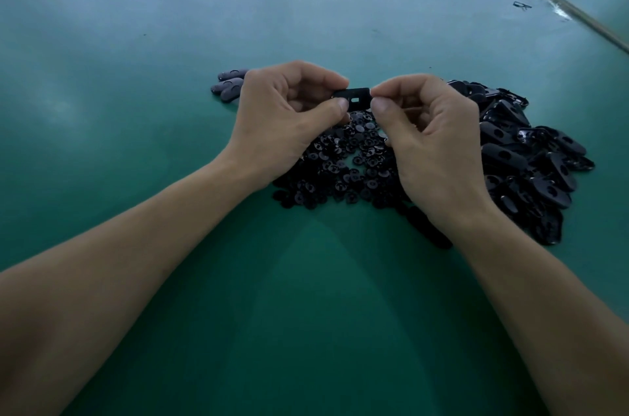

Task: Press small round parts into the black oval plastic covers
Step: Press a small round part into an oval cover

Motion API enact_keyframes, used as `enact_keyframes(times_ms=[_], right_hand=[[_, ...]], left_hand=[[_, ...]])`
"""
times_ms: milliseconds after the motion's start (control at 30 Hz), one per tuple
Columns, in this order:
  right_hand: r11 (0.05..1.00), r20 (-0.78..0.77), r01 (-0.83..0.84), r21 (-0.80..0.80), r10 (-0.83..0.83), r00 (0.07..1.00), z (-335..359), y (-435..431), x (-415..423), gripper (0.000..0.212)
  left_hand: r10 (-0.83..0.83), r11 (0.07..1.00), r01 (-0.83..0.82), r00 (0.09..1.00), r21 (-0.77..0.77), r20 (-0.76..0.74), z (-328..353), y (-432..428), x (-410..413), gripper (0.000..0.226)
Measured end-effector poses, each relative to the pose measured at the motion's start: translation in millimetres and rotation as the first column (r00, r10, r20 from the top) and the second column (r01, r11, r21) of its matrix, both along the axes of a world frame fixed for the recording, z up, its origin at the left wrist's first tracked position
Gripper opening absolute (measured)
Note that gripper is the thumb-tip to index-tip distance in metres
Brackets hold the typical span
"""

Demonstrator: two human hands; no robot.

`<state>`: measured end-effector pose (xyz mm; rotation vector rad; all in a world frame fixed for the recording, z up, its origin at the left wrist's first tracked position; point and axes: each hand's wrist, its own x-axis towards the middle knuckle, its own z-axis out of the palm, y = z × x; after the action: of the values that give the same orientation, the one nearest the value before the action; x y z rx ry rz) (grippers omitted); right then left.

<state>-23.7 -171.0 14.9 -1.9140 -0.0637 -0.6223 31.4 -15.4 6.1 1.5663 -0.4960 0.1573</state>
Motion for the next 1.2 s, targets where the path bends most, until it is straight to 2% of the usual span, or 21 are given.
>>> enact_keyframes(times_ms=[100,200,367,500,667,800,1033,1200], right_hand=[[0.999,0.012,0.004,-0.039,-0.004,1.000,0.6,1.1,-1.3,0.022],[0.996,0.018,0.024,-0.090,-0.023,1.000,0.5,1.4,-2.5,0.018],[0.986,-0.006,0.047,-0.157,-0.049,0.999,1.5,2.9,-3.3,0.026],[0.991,-0.013,0.059,-0.121,-0.061,0.998,3.2,3.5,-3.8,0.018],[0.987,-0.005,0.050,-0.153,-0.051,0.999,3.7,3.6,-4.8,0.014],[0.988,-0.025,0.068,-0.139,-0.072,0.997,4.2,3.8,-5.5,0.023],[0.965,-0.021,0.132,-0.227,-0.140,0.990,7.5,5.5,-9.2,0.035],[0.942,-0.006,0.143,-0.304,-0.152,0.988,5.3,7.0,-10.3,0.030]], left_hand=[[0.009,1.000,-0.009,1.000,0.011,0.010,0.2,0.4,-0.3,0.023],[0.013,1.000,-0.014,1.000,0.021,0.016,0.2,0.4,-1.0,0.023],[0.001,0.999,-0.003,0.999,0.051,0.042,1.2,-0.2,-3.0,0.023],[-0.014,0.997,0.010,0.998,0.070,0.055,0.8,0.3,-3.8,0.021],[-0.037,0.996,0.031,0.997,0.087,0.073,-0.3,0.7,-2.9,0.023],[-0.067,0.994,0.060,0.995,0.094,0.074,-1.0,0.6,-2.9,0.024],[-0.103,0.985,0.086,0.988,0.146,0.112,-1.2,-0.8,-5.6,0.026],[-0.038,0.971,-0.014,0.977,0.241,0.208,-2.4,-1.2,-5.4,0.024]])
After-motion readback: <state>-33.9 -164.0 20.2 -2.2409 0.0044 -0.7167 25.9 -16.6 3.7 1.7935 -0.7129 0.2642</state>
